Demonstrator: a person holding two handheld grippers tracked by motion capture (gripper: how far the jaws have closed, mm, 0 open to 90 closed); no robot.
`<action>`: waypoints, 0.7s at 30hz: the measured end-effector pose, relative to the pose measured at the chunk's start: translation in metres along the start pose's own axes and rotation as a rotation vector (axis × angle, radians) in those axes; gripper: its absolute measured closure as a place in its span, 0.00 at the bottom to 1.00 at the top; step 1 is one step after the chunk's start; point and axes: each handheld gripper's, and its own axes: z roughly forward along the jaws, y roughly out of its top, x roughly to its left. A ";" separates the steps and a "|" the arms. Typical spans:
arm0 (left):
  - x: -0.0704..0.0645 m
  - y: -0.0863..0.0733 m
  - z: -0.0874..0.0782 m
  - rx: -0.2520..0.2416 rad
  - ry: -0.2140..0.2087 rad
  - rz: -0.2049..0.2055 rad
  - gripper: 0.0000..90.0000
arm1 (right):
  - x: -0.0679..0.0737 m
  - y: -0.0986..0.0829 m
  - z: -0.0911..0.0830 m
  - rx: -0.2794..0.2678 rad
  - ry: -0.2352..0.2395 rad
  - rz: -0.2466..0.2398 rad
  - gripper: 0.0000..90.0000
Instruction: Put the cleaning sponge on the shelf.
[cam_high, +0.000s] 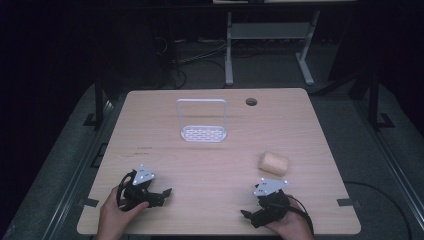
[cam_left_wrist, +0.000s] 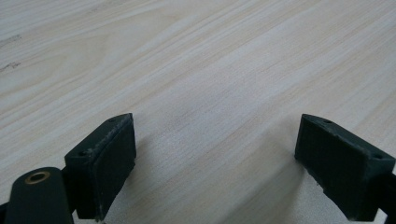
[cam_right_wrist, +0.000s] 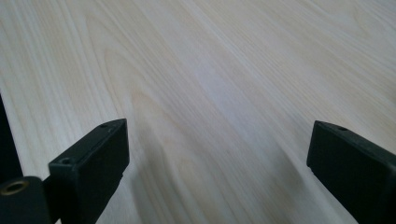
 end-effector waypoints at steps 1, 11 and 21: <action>0.000 0.000 0.000 0.000 0.000 0.000 0.13 | 0.000 0.000 0.000 0.000 0.000 0.000 0.06; 0.000 0.000 0.000 0.000 0.000 0.000 0.13 | -0.011 -0.009 -0.017 -0.004 -0.010 0.020 0.07; 0.000 0.000 0.000 0.000 0.000 0.000 0.13 | -0.018 -0.015 -0.027 -0.005 -0.022 0.043 0.07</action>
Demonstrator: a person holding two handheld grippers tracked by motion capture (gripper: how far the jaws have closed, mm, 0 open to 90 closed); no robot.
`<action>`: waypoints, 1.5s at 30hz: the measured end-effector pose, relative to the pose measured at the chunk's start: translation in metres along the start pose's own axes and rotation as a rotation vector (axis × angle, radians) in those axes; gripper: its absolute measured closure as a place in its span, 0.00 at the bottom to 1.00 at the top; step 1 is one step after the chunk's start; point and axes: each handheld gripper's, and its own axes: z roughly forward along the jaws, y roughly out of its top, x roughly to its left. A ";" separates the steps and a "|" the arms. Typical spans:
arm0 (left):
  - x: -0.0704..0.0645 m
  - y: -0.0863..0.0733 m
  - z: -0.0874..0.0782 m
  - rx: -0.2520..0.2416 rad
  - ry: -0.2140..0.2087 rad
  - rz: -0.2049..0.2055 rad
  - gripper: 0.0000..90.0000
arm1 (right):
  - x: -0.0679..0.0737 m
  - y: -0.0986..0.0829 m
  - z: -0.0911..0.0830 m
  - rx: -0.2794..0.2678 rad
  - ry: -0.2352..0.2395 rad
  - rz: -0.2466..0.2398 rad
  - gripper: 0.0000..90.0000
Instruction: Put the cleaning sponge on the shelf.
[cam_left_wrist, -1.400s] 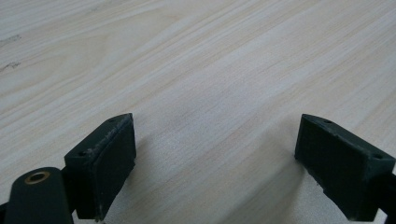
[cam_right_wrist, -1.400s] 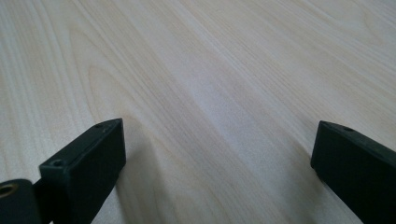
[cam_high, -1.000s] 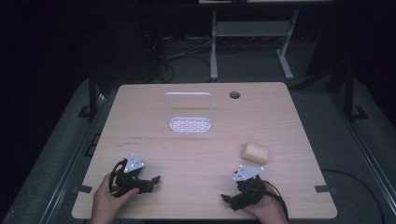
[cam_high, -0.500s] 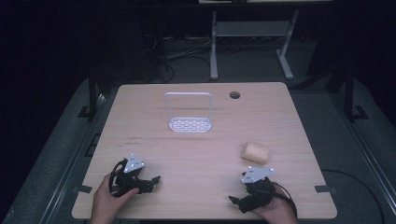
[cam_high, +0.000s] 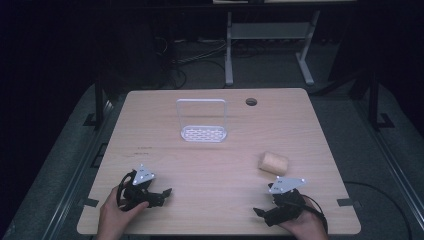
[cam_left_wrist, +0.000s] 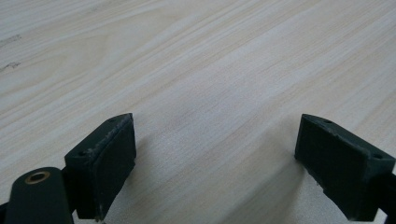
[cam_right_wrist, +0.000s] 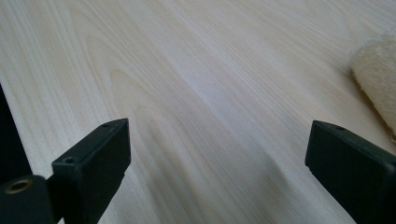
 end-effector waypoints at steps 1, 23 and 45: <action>0.000 0.000 0.000 0.000 0.000 0.000 0.13 | -0.001 0.000 -0.001 0.003 -0.001 0.000 0.07; 0.000 0.000 0.000 0.000 0.000 0.000 0.13 | -0.028 -0.014 -0.020 0.004 -0.063 0.073 0.07; 0.000 0.000 0.000 0.000 0.000 0.000 0.13 | -0.048 -0.021 -0.032 -0.015 -0.107 0.107 0.07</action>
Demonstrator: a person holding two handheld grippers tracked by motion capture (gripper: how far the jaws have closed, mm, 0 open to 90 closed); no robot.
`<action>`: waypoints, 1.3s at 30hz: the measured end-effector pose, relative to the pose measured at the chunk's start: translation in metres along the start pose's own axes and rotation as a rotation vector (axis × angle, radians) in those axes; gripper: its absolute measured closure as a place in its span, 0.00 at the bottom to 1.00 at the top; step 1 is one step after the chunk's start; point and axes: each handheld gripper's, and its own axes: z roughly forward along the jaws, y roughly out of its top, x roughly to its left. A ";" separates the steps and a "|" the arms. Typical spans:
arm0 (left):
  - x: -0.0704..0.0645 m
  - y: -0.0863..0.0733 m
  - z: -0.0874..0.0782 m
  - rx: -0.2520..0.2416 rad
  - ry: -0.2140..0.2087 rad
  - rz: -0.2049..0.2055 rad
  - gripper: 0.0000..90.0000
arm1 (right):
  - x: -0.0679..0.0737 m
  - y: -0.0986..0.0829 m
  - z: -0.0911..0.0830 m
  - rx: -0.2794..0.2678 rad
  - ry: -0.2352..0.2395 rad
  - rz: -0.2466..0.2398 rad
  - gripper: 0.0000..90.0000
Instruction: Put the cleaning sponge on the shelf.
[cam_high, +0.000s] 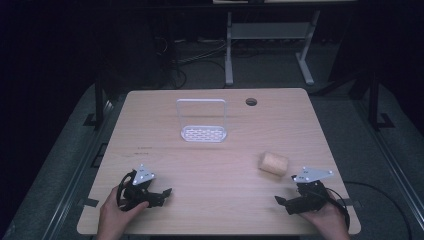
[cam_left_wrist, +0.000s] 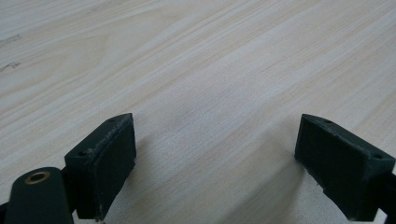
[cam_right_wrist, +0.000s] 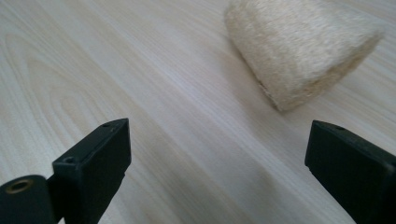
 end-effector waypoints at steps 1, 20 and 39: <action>0.000 0.000 0.000 0.000 0.000 0.000 0.13 | 0.000 0.000 0.000 0.000 0.000 0.000 0.07; 0.000 0.000 0.000 0.000 0.000 0.000 0.13 | -0.015 0.014 -0.009 -0.025 -0.023 0.001 0.07; 0.000 0.000 0.000 0.000 0.000 0.000 0.13 | -0.038 0.031 -0.011 -0.057 -0.028 0.008 0.07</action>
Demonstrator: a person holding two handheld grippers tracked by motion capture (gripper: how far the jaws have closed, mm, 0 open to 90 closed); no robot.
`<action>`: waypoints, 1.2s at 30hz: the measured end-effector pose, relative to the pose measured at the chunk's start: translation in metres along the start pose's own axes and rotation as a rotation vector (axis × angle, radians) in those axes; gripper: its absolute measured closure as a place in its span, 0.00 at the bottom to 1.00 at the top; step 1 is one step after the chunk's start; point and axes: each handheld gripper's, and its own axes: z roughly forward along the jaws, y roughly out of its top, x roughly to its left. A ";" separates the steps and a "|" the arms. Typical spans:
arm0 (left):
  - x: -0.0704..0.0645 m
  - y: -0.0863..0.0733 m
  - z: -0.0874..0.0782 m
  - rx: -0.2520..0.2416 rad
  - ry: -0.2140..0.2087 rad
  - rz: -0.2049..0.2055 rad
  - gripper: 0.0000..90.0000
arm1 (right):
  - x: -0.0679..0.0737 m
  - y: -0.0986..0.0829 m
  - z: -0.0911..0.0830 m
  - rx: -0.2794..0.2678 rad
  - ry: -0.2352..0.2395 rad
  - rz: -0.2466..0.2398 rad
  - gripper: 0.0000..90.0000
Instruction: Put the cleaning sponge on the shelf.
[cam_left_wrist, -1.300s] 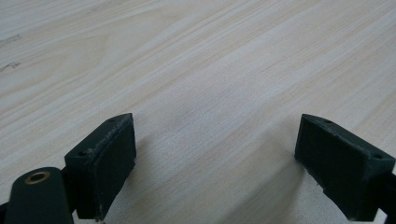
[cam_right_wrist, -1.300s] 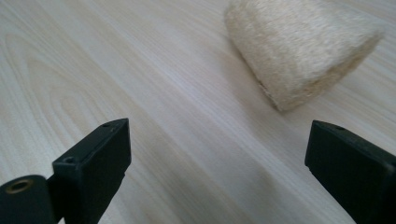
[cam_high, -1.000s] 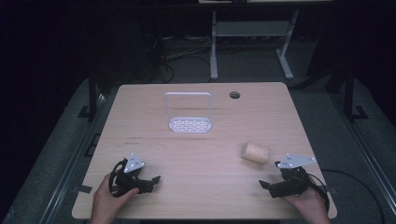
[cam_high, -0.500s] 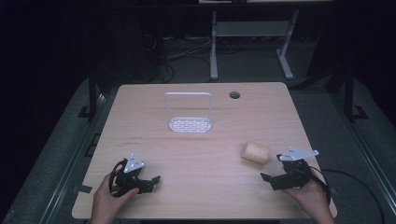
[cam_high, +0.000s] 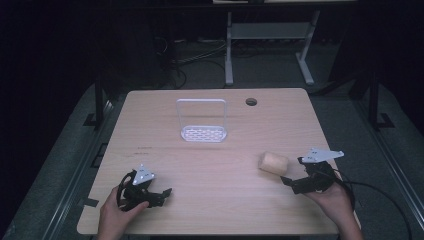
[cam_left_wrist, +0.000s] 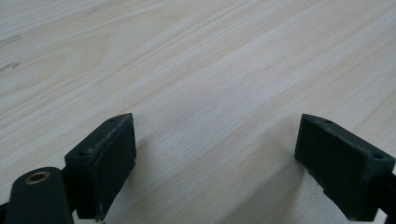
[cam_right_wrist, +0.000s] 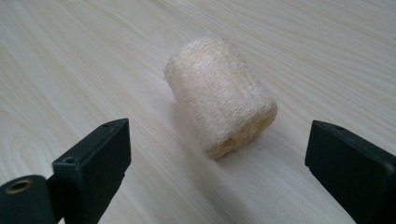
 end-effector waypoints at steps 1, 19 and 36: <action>0.000 0.000 0.000 0.000 0.000 0.000 0.13 | 0.000 0.000 0.000 0.000 0.000 0.000 0.07; 0.000 0.000 0.000 0.000 0.000 0.000 0.13 | -0.018 0.017 0.020 -0.007 0.076 -0.013 0.07; 0.000 0.000 0.000 0.000 0.000 0.000 0.13 | -0.025 0.030 0.044 0.006 0.125 -0.035 0.07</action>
